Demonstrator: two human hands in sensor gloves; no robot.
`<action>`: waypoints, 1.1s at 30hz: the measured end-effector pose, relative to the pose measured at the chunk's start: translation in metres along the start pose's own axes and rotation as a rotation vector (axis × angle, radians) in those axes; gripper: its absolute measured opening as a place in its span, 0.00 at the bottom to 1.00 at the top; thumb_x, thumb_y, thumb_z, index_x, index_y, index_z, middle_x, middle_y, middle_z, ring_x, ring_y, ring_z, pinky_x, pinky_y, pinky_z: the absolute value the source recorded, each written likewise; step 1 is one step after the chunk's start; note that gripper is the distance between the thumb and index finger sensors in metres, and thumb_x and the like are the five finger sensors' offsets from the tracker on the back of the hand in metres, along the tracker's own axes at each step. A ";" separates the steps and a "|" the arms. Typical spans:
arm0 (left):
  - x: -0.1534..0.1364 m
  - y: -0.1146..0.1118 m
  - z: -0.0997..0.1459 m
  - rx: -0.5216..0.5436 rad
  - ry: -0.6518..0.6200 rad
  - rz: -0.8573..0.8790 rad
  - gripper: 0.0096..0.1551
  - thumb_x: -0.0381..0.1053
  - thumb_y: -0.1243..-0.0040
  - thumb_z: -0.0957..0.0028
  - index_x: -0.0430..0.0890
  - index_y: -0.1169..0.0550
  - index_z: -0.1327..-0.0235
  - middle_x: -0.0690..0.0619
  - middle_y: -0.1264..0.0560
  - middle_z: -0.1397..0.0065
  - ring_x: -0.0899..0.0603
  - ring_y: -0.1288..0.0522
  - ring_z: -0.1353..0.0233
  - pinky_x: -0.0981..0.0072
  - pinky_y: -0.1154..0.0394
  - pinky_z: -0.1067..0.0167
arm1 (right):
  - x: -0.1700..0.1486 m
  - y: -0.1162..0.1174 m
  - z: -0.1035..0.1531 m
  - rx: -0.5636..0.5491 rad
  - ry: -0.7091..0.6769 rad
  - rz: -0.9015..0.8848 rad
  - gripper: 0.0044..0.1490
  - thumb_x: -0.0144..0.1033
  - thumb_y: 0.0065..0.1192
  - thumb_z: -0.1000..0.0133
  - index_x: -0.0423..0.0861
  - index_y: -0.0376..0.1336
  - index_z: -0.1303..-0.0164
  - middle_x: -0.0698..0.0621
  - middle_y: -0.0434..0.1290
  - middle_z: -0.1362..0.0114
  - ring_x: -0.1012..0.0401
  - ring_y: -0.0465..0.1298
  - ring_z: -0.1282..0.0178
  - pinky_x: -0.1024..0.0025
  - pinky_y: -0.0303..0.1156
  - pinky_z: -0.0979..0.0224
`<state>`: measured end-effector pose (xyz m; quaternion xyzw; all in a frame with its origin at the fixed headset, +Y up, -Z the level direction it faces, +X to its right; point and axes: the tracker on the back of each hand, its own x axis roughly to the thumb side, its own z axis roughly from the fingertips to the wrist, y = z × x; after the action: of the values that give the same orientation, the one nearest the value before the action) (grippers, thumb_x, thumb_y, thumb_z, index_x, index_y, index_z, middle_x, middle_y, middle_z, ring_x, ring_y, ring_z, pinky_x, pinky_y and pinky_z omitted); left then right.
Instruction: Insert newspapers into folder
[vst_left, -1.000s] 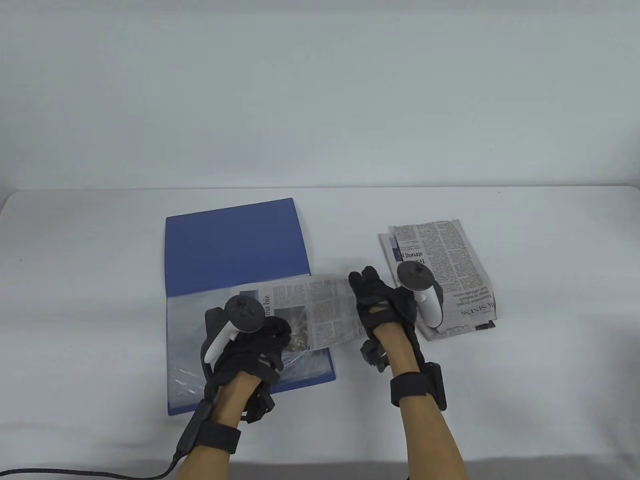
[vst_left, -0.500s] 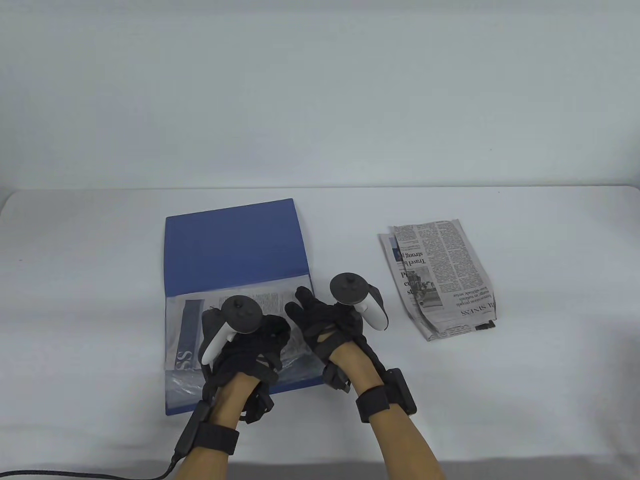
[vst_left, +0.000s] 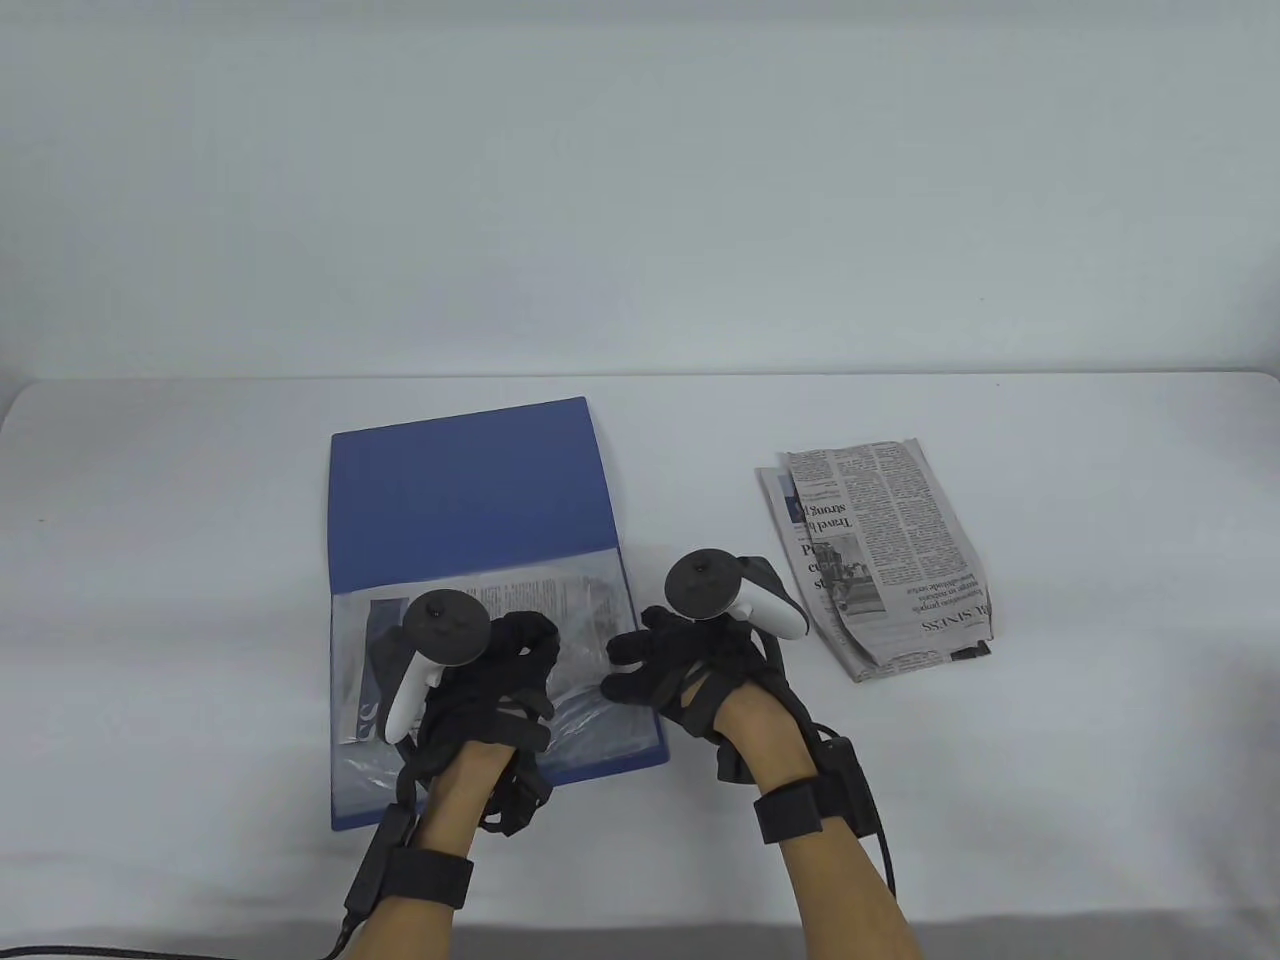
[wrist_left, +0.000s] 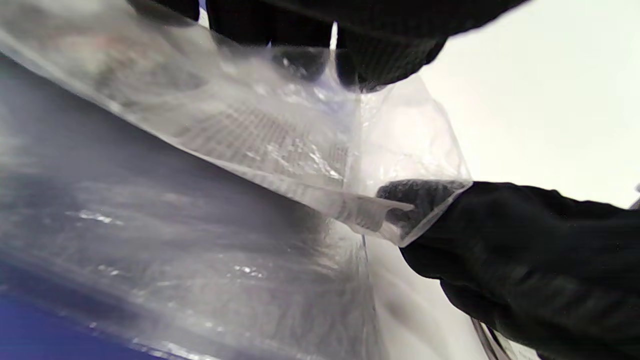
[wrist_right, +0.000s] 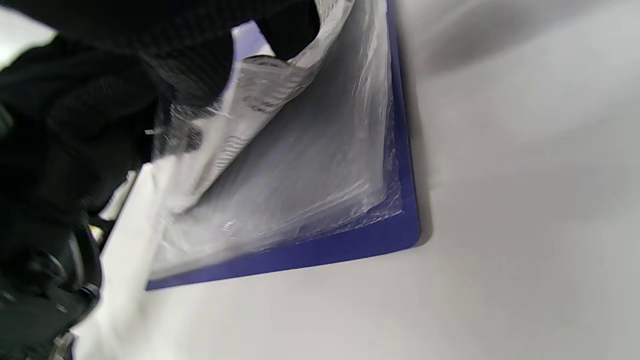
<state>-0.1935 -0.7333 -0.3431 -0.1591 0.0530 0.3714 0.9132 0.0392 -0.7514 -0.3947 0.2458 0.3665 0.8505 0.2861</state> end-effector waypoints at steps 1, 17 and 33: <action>-0.001 0.001 0.000 -0.002 0.000 0.000 0.22 0.57 0.47 0.33 0.59 0.32 0.27 0.53 0.38 0.13 0.36 0.43 0.12 0.36 0.46 0.15 | 0.005 0.001 -0.002 -0.034 0.003 0.076 0.38 0.42 0.68 0.37 0.42 0.53 0.23 0.32 0.29 0.21 0.29 0.34 0.22 0.21 0.28 0.35; 0.039 0.017 0.041 0.338 -0.216 -0.014 0.32 0.58 0.52 0.32 0.58 0.44 0.16 0.51 0.47 0.10 0.35 0.53 0.10 0.35 0.53 0.14 | 0.031 -0.030 0.000 -0.456 -0.111 -0.094 0.21 0.34 0.64 0.37 0.40 0.63 0.38 0.39 0.63 0.29 0.44 0.74 0.38 0.42 0.64 0.32; 0.042 0.017 0.048 0.401 -0.266 -0.030 0.29 0.58 0.54 0.32 0.58 0.41 0.17 0.51 0.47 0.10 0.36 0.54 0.10 0.34 0.54 0.14 | 0.048 -0.118 -0.073 -0.692 0.076 -0.607 0.22 0.36 0.63 0.35 0.41 0.62 0.36 0.39 0.63 0.28 0.47 0.75 0.40 0.46 0.65 0.32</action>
<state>-0.1761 -0.6788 -0.3110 0.0749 0.0023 0.3578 0.9308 -0.0049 -0.6874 -0.5188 -0.0138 0.1267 0.8090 0.5738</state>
